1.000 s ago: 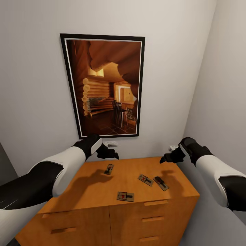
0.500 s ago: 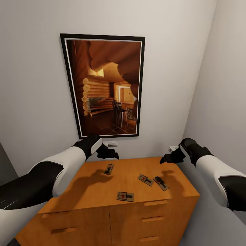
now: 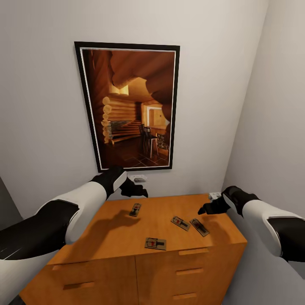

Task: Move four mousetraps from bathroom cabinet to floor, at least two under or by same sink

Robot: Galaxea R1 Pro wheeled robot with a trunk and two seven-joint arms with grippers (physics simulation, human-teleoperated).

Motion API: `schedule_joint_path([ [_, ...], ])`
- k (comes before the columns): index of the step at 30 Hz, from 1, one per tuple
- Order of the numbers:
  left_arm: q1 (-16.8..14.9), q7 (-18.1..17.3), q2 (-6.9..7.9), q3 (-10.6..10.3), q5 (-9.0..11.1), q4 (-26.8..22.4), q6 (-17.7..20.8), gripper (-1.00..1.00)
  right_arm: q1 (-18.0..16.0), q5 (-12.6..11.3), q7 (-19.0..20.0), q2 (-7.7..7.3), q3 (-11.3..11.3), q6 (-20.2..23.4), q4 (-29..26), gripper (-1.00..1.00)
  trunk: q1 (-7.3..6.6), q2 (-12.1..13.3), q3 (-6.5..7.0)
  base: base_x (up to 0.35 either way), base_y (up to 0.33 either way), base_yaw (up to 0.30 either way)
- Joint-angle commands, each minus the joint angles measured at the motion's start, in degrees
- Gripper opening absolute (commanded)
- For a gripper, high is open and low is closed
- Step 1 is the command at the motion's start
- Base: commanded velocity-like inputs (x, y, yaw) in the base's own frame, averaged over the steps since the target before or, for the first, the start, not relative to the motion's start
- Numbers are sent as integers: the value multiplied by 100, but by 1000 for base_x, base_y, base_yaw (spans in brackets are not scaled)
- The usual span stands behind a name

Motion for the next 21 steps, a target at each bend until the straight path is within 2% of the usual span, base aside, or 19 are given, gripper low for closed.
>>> schedule_joint_path([
  [1, -1, -7, 1, -50, 44, -5, 19, 100, 1, 37, 55, 0, 43, -45, 40, 100, 2, -4, -3, 0, 0, 0],
  [14, -1, -1, -1, -49, 44, 0, 19, 100, 1, 27, 48, -25, 38, -209, 169, 100, 2, -4, -3, 0, 0, 0],
  [15, -1, 0, -1, -49, 44, 2, 20, 100, 7, 28, 48, -39, 38, -383, 193, 100, 2, -4, -3, 0, 0, 0],
  [21, -1, -3, 1, -49, 44, 1, 19, 100, 55, 29, 48, -26, 40, -588, 201, 100, 2, -4, -3, 0, 0, 0],
])
